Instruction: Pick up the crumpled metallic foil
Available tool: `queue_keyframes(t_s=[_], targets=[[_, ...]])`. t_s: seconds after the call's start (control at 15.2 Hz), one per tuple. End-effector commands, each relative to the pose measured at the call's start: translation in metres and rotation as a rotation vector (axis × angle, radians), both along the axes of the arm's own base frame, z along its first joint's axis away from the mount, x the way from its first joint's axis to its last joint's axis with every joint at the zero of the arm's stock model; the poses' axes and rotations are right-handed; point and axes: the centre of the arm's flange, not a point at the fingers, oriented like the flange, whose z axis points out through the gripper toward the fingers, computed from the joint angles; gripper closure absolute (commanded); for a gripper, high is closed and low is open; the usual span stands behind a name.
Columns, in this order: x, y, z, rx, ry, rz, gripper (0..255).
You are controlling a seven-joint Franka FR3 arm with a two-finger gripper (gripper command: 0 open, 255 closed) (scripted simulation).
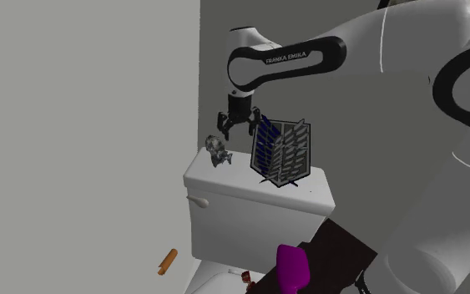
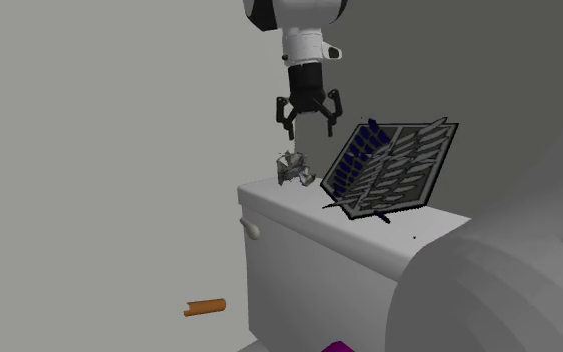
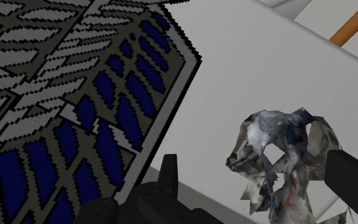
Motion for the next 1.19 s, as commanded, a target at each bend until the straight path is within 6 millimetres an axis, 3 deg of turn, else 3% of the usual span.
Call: queue_keyframes(t_s=[0.0,0.53,1.12], targets=[[0.025,0.006,-0.011,-0.006,-0.004,-0.018,0],[0.120,0.027,-0.047,-0.030,-0.019,-0.084,0],[0.120,0.027,-0.087,-0.030,-0.019,-0.084,0]])
